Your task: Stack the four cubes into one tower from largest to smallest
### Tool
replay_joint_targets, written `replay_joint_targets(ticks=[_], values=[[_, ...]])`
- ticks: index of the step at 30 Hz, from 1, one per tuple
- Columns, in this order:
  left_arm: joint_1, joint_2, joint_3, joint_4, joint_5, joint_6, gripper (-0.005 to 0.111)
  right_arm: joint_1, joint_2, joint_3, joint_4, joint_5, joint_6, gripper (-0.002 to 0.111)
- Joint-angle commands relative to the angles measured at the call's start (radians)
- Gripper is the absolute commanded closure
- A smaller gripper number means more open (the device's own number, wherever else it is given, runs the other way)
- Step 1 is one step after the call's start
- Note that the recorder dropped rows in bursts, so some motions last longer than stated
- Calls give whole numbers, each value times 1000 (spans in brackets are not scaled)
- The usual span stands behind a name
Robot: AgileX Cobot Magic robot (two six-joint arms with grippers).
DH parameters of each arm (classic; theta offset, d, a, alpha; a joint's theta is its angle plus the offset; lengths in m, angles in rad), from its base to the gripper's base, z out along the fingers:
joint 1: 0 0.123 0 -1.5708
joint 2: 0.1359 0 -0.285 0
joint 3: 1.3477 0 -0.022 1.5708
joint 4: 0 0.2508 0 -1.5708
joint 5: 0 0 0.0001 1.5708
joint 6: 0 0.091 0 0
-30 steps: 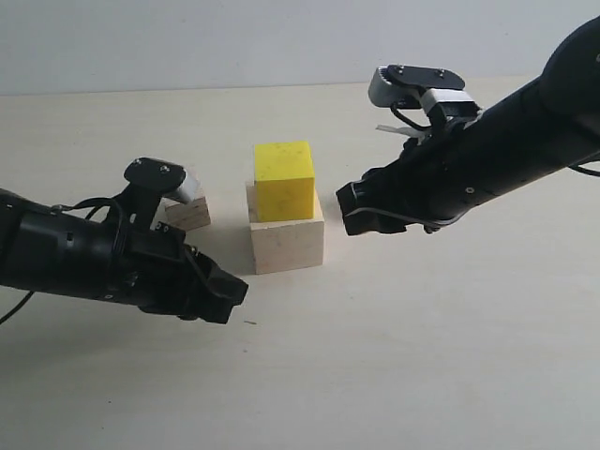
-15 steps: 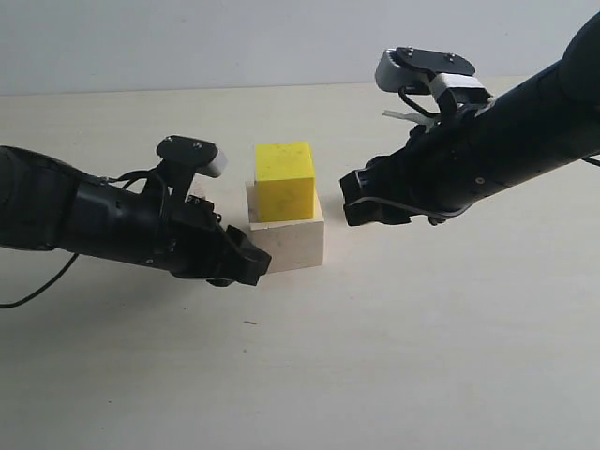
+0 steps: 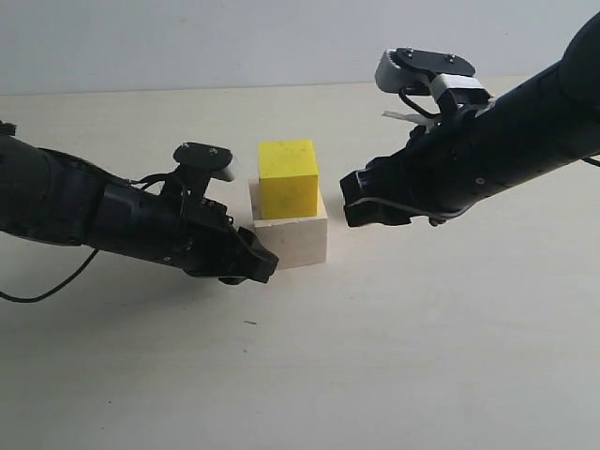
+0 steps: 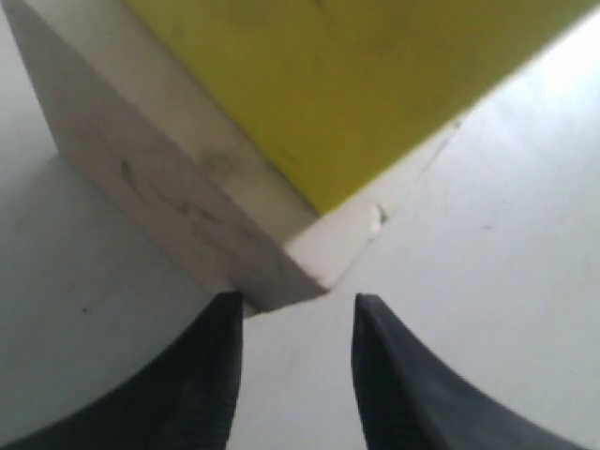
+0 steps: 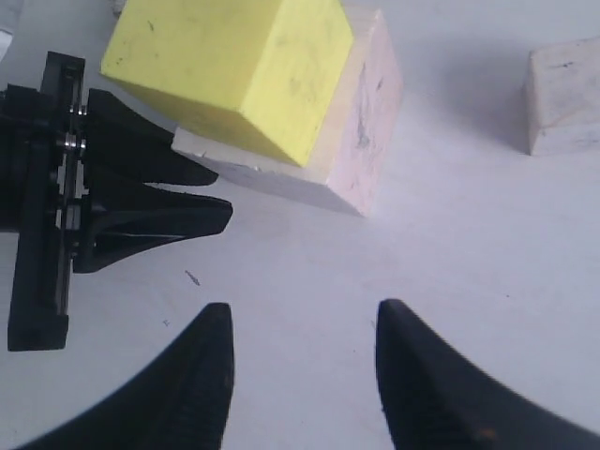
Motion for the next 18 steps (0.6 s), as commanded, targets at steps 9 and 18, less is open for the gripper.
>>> replay_joint_targets(ticks=[9,18], values=[[-5,-2,-27,-8,-78,2,68,-4,-9,-4,-5,5,1,62],[-5,-2,-61,-8,-86,2,68,-4,-9,-4,-5,19,1,62]])
